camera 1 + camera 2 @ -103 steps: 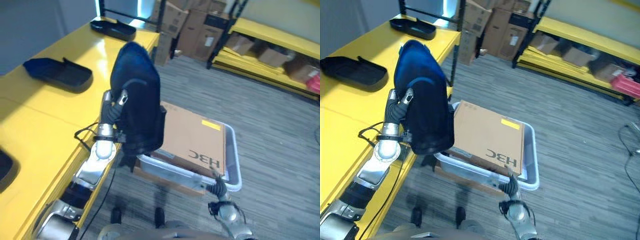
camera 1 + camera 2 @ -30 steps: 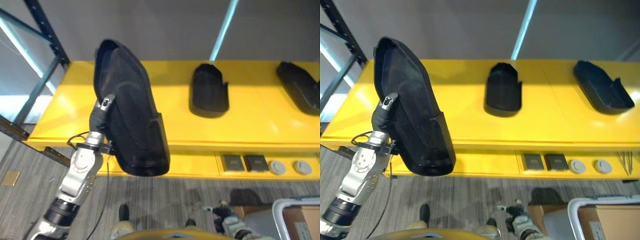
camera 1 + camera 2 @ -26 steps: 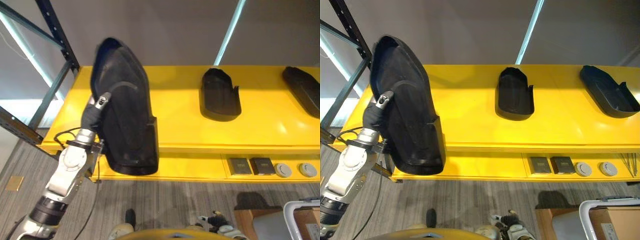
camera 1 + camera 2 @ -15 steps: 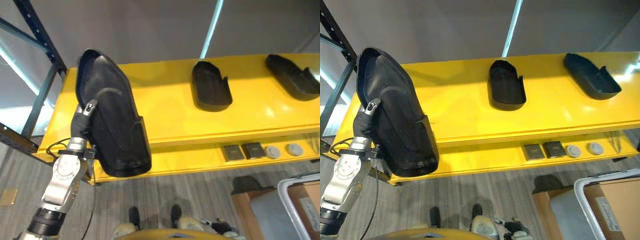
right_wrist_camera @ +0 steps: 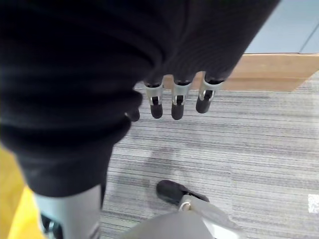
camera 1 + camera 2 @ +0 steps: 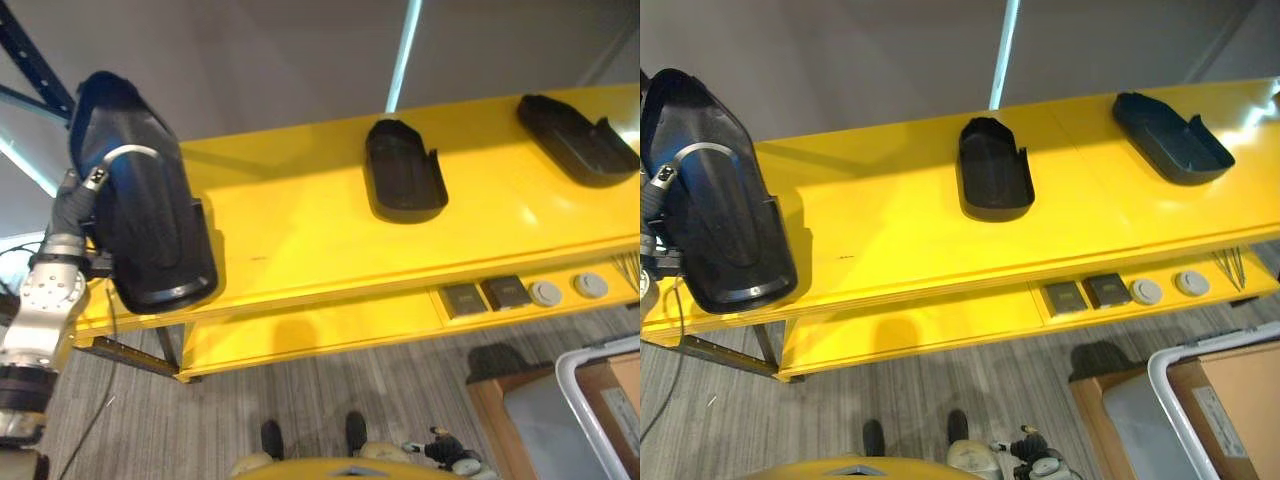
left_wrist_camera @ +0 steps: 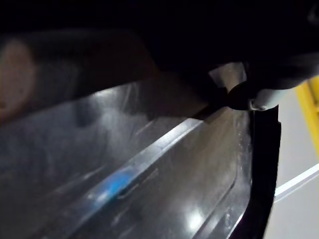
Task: Move parts from the plastic box to the shelf.
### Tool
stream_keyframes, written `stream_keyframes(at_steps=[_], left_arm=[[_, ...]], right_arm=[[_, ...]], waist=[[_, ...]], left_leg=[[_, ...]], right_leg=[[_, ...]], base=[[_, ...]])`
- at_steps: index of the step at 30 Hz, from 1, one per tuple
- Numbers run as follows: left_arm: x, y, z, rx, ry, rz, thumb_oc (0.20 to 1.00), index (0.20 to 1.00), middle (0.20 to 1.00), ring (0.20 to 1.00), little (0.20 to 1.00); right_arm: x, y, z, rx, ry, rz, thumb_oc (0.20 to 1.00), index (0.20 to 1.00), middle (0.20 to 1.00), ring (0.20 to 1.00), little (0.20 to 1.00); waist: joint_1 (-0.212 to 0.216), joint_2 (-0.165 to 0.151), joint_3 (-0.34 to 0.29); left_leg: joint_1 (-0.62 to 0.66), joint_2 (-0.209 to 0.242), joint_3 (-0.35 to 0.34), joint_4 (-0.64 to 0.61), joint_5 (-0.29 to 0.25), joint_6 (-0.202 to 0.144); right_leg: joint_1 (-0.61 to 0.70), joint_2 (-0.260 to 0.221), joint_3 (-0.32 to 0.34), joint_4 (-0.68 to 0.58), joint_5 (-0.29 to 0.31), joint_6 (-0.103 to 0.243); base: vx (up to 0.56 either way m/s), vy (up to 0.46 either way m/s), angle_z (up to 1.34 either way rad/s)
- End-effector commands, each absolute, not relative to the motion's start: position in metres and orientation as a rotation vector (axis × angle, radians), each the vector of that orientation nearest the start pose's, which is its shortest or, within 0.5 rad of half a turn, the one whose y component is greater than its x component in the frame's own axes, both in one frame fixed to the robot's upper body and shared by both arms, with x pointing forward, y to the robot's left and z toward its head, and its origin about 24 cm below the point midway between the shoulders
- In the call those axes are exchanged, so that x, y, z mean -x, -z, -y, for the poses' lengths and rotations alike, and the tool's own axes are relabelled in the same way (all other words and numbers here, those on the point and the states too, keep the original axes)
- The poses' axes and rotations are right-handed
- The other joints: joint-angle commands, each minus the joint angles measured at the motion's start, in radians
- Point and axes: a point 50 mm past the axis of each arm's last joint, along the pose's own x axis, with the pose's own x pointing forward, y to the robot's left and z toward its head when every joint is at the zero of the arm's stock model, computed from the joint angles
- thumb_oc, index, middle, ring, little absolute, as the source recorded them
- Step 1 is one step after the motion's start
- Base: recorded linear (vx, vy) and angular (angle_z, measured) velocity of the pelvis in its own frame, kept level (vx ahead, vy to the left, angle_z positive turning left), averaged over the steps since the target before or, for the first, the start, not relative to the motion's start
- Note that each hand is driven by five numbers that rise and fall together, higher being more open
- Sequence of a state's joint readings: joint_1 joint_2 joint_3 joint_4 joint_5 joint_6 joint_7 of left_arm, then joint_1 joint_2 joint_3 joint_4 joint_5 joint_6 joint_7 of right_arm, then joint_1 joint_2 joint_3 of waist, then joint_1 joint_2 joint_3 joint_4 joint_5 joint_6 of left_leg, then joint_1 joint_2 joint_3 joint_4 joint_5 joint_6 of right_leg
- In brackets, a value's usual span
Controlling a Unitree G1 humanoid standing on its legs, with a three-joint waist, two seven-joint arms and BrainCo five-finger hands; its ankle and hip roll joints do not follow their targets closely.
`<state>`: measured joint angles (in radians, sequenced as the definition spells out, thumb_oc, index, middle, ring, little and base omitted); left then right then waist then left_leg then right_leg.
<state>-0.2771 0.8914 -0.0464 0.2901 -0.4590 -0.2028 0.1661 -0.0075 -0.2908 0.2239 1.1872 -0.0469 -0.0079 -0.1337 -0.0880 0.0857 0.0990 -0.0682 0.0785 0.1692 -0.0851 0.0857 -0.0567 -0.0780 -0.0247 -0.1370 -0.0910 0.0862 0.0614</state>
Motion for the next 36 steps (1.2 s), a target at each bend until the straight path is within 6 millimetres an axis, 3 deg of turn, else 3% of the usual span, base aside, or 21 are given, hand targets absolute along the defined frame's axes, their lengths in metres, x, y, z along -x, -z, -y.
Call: stream_keyframes(at_steps=[1,8,14,17,20,27,28,29,30,36], left_arm=[[-0.305,-0.208,-0.322,-0.434,-0.292,0.409,0.200,0.200,0.200,0.200,0.200],[-0.323,-0.204,-0.348,-0.461,-0.396,0.268,0.200,0.200,0.200,0.200,0.200],[-0.341,-0.198,-0.340,-0.536,-0.377,0.188,0.200,0.200,0.200,0.200,0.200],[-0.347,-0.205,-0.338,-0.616,-0.416,0.188,0.200,0.200,0.200,0.200,0.200],[-0.348,-0.206,-0.341,-0.700,-0.441,0.164,0.200,0.200,0.200,0.200,0.200],[-0.344,-0.212,-0.336,-0.816,-0.472,0.197,0.200,0.200,0.200,0.200,0.200],[-0.343,-0.212,-0.336,-0.818,-0.472,0.197,0.238,0.238,0.238,0.238,0.238],[-0.341,-0.210,-0.335,-0.819,-0.469,0.199,0.536,0.536,0.536,0.536,0.536],[-0.339,-0.204,-0.334,-0.812,-0.469,0.190,1.000,1.000,1.000,1.000,1.000],[-0.337,-0.169,-0.326,-0.756,-0.409,0.087,1.000,1.000,1.000,1.000,1.000]], right_arm=[[-0.121,0.150,0.241,0.538,0.012,-1.102,1.000,1.000,1.000,1.000,1.000],[-0.140,0.141,0.248,0.558,0.058,-1.042,1.000,1.000,1.000,1.000,1.000],[-0.145,0.141,0.244,0.555,0.058,-1.035,1.000,1.000,1.000,1.000,1.000],[-0.153,0.140,0.238,0.564,0.057,-1.010,1.000,1.000,1.000,1.000,1.000],[-0.166,0.135,0.236,0.585,0.052,-0.969,1.000,1.000,1.000,1.000,1.000],[-0.175,0.129,0.242,0.548,0.124,-0.947,1.000,1.000,1.000,1.000,1.000],[-0.175,0.129,0.242,0.533,0.135,-0.953,1.000,1.000,1.000,1.000,1.000],[-0.173,0.130,0.243,0.510,0.151,-0.960,1.000,1.000,1.000,1.000,1.000],[-0.171,0.131,0.244,0.492,0.164,-0.970,1.000,1.000,1.000,1.000,1.000],[-0.159,0.135,0.247,0.441,0.167,-1.016,1.000,1.000,1.000,1.000,1.000]], waist=[[-0.022,-0.053,0.060],[-0.038,-0.059,0.108],[-0.048,-0.062,0.135],[-0.046,-0.065,0.149],[-0.037,-0.063,0.157],[-0.015,-0.058,0.160],[-0.014,-0.056,0.159],[-0.011,-0.055,0.157],[-0.004,-0.051,0.152],[0.001,-0.029,0.118]], left_leg=[[0.035,-0.008,-0.043,-0.002,-0.091,-0.018],[-0.034,0.004,-0.027,-0.002,-0.067,-0.023],[-0.064,0.011,-0.018,-0.002,-0.059,-0.026],[-0.080,0.012,-0.014,-0.002,-0.054,-0.028],[-0.090,0.011,-0.011,-0.002,-0.051,-0.028],[-0.079,0.016,-0.021,-0.002,-0.051,-0.028],[-0.076,0.016,-0.022,-0.002,-0.052,-0.028],[-0.071,0.016,-0.023,-0.002,-0.053,-0.028],[-0.060,0.016,-0.025,-0.002,-0.055,-0.028],[-0.009,0.012,-0.036,-0.002,-0.063,-0.028]], right_leg=[[-0.021,0.005,0.017,0.004,-0.090,0.049],[-0.097,0.016,0.030,0.004,-0.070,0.055],[-0.129,0.018,0.034,0.004,-0.063,0.055],[-0.148,0.019,0.034,0.004,-0.056,0.057],[-0.159,0.019,0.031,0.004,-0.053,0.059],[-0.142,0.017,0.016,0.004,-0.067,0.053],[-0.137,0.017,0.015,0.004,-0.070,0.052],[-0.131,0.017,0.012,0.004,-0.073,0.051],[-0.118,0.018,0.008,0.004,-0.080,0.047],[-0.057,0.016,-0.002,0.004,-0.111,0.039]], base=[[-0.03,-0.019,-0.14],[-0.02,-0.018,-0.11],[-0.01,-0.009,-0.07],[-0.01,-0.020,-0.09],[0.01,-0.024,-0.10],[0.01,-0.015,0.02],[0.02,-0.026,0.16],[0.03,-0.028,0.17],[0.03,-0.023,0.15],[0.04,0.001,0.06]])
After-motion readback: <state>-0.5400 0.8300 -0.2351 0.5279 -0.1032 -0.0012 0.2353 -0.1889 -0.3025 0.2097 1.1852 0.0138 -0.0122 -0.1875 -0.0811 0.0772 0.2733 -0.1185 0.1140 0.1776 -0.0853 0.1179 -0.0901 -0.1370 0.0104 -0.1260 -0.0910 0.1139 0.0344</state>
